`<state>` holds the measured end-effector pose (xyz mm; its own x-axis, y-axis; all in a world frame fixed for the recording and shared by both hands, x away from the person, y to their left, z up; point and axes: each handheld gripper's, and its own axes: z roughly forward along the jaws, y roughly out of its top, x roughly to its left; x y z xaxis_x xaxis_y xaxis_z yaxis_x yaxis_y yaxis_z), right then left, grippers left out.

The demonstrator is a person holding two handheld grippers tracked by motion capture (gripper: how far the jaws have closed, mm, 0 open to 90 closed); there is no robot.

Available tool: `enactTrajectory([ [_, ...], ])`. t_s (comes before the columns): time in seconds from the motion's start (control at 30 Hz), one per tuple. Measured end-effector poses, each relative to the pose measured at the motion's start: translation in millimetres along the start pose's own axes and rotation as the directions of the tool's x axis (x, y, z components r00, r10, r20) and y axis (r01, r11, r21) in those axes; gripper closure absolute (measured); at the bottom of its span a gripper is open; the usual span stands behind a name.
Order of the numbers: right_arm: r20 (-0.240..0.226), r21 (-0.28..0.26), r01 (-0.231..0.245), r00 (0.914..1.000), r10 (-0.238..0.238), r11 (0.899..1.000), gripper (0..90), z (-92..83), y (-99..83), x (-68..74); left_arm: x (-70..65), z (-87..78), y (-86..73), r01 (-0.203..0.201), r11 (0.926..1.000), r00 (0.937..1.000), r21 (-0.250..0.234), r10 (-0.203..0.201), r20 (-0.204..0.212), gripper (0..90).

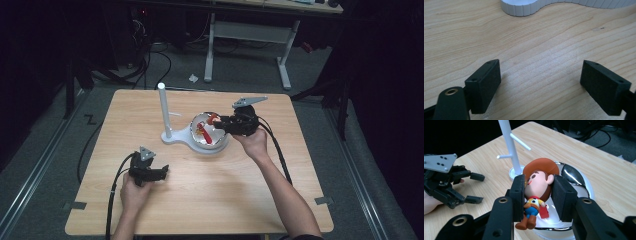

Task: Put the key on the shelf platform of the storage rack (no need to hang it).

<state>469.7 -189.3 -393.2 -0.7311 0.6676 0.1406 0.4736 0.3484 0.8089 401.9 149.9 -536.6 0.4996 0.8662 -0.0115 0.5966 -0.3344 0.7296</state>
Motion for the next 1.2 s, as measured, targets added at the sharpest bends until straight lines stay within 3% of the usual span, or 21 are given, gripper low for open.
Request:
enactTrajectory([
  [0.23,0.01,0.019,-0.02,0.9998,0.02,1.0,64.5,8.3,-6.8,-5.5,0.0,0.0,0.0,0.0,1.0,1.0,0.0,0.0,0.0,17.1],
  [0.7,0.066,0.075,-0.013,0.9978,0.008,0.997,64.4,29.8,-16.8,-8.8,0.0,0.0,0.0,0.0,1.0,1.0,0.0,0.0,0.0,17.1],
  [1.2,0.097,0.119,-0.012,0.9953,0.0,0.993,63.7,51.3,-23.9,-9.4,0.0,0.0,0.0,0.0,1.0,1.0,0.0,0.0,0.0,17.0],
])
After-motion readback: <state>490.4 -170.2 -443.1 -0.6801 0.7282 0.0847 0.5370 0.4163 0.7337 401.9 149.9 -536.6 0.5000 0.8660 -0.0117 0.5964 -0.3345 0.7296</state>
